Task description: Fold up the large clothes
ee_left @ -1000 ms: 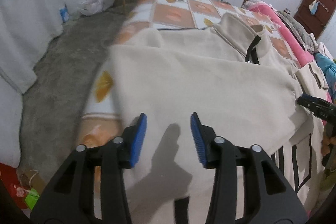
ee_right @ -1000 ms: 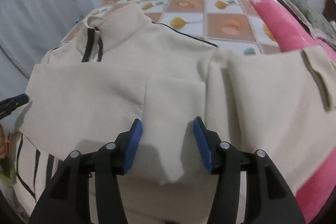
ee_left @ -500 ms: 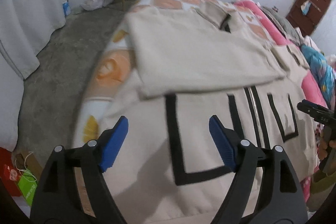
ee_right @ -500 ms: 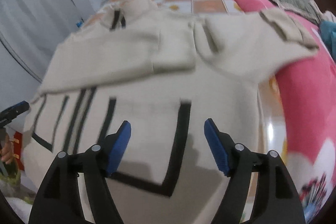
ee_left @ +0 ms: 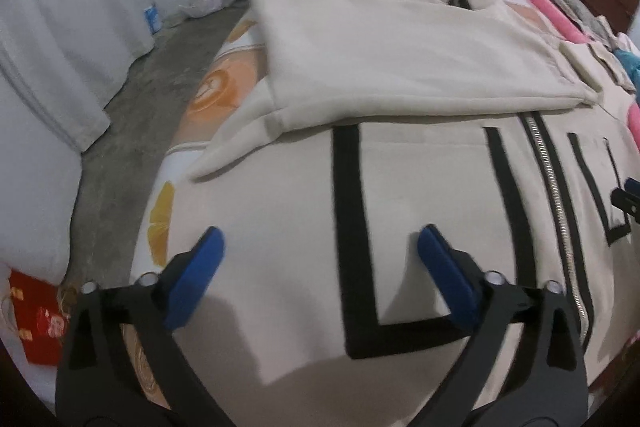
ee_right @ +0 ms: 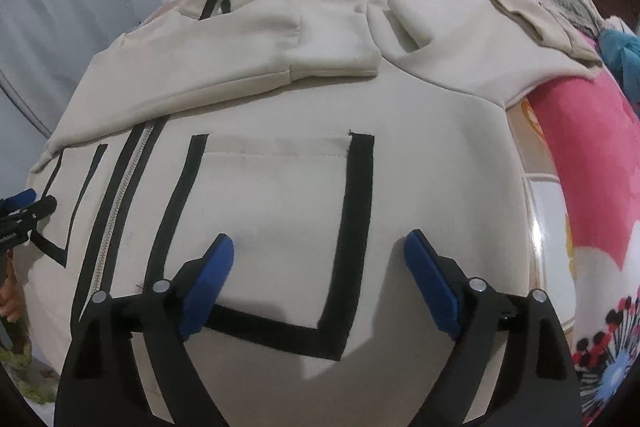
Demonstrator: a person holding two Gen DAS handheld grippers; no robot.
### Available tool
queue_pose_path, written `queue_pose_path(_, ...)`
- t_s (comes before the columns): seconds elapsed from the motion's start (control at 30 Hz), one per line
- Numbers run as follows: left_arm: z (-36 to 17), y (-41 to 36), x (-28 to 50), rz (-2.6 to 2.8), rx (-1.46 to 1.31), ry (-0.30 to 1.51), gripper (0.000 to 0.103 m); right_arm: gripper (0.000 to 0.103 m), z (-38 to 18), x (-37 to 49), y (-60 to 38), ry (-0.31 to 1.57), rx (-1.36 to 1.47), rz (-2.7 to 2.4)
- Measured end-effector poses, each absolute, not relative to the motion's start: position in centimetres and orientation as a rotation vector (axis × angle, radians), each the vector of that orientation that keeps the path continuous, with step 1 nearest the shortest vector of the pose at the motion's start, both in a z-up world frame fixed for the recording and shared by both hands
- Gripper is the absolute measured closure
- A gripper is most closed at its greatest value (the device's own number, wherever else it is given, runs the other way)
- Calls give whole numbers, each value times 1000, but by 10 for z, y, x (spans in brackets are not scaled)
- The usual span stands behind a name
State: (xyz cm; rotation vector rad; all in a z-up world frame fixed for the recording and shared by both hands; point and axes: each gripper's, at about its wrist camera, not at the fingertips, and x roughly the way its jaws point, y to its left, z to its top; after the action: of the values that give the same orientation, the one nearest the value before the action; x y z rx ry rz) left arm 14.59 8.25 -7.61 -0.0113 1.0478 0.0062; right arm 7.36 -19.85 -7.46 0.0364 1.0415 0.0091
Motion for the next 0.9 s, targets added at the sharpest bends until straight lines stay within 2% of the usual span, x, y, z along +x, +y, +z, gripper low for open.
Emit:
queue_pose_path(0.13, -76, 82, 143, 37, -19, 1038, 7, 6, -81, 72, -193, 1024, -3, 17)
queue_pose_path(0.9, -75, 77, 143, 115, -61, 1062, 6, 6, -81, 81, -189, 1063, 0, -36)
